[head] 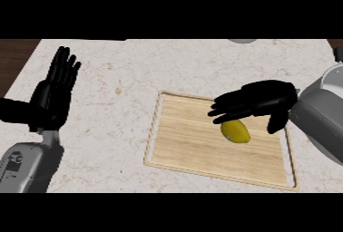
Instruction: Pick the lemon from the tray and place it in the pot
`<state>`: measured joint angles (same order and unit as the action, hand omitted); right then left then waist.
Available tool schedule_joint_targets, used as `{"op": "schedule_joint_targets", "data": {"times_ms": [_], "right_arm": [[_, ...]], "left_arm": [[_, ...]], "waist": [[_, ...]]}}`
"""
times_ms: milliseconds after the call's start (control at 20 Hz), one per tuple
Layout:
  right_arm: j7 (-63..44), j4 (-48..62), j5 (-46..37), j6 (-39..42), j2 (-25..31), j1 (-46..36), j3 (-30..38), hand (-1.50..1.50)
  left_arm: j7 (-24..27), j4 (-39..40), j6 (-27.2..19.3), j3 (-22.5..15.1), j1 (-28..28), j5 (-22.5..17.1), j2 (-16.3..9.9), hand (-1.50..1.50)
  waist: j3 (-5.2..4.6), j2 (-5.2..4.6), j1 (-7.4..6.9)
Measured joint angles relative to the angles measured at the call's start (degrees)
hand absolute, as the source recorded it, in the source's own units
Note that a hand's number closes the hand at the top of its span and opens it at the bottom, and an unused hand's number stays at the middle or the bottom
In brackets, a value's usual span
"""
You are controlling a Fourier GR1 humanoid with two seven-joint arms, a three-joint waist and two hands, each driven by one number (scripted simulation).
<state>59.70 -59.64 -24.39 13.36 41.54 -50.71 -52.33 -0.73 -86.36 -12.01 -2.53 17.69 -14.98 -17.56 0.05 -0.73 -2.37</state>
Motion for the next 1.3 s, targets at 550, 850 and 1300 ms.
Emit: {"op": "schedule_joint_targets", "data": {"times_ms": [550,850,1300], "right_arm": [[1.1,8.0,-5.1,-4.2,-6.4,-0.2,-1.3,-1.50],[1.5,14.4,-7.9,-6.3,-12.8,0.3,-1.7,-1.50],[2.9,16.5,-11.7,-8.2,-16.1,0.7,-2.6,1.50]], "left_arm": [[0.8,-0.6,0.6,0.8,-2.1,0.9,0.9,0.00],[0.0,-0.9,1.3,1.5,-2.0,0.9,0.8,0.00],[-0.4,-1.4,1.4,2.2,-1.7,1.7,1.2,0.00]], "waist": [[-0.03,0.42,1.18],[-0.01,0.38,1.06],[-0.47,0.95,1.29]]}}
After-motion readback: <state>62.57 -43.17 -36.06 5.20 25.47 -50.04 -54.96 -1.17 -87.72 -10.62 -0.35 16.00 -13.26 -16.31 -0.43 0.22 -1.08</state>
